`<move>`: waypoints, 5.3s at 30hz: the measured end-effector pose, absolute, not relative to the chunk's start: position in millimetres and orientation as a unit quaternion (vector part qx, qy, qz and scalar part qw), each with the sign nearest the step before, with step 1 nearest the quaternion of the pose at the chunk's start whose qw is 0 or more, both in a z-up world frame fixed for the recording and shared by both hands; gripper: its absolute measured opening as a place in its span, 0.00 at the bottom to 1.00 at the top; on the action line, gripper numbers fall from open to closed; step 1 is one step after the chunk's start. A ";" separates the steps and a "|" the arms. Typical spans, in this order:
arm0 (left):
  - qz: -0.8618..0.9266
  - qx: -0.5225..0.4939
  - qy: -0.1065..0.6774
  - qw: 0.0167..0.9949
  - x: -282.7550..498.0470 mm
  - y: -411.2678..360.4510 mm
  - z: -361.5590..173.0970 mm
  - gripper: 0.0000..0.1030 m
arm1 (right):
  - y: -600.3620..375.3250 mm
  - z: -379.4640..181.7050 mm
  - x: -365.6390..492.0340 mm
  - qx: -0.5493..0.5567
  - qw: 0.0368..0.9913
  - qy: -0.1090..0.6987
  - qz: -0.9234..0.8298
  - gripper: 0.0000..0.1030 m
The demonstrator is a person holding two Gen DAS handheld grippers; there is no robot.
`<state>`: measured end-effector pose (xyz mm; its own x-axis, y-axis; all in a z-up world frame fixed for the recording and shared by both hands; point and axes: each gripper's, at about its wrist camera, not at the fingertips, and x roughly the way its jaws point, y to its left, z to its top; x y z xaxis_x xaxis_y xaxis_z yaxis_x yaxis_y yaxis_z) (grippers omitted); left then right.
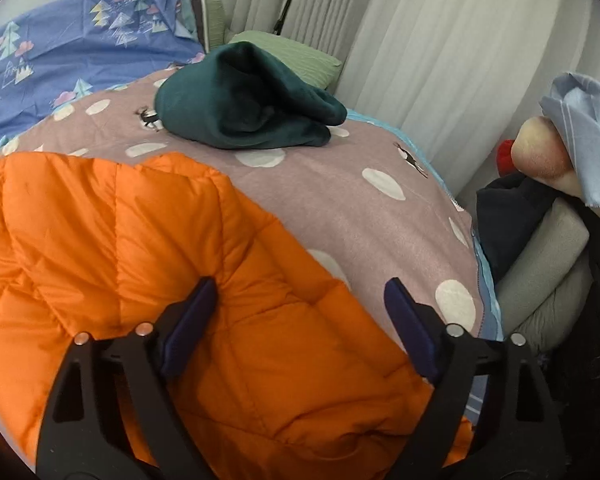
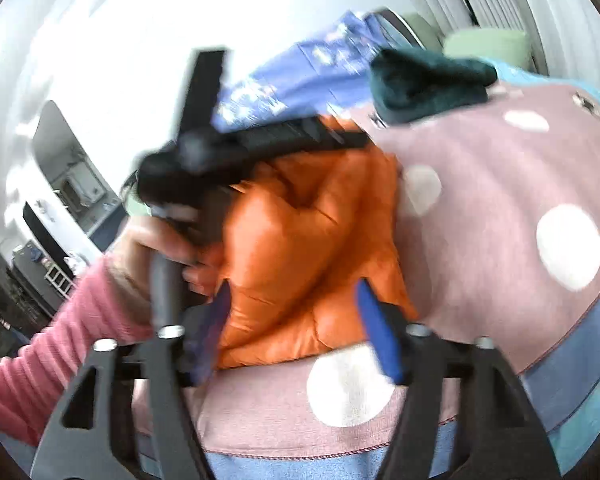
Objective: Fold large clothes
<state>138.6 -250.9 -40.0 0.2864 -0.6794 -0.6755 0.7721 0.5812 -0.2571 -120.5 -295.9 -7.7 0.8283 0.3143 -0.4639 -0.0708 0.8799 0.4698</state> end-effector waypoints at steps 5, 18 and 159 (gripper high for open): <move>-0.468 0.067 0.377 0.797 131.9 -260.6 -47.5 0.88 | -303.8 -9.4 -106.1 0.220 0.931 0.286 0.065 0.72; -0.427 0.091 0.327 0.838 143.2 -207.1 2.3 0.33 | -326.9 -56.0 -53.6 0.311 0.880 0.358 0.016 0.11; -0.331 0.241 0.338 0.847 164.9 -206.0 -73.8 0.68 | -345.1 -24.3 -58.9 0.247 0.929 0.276 -0.002 0.62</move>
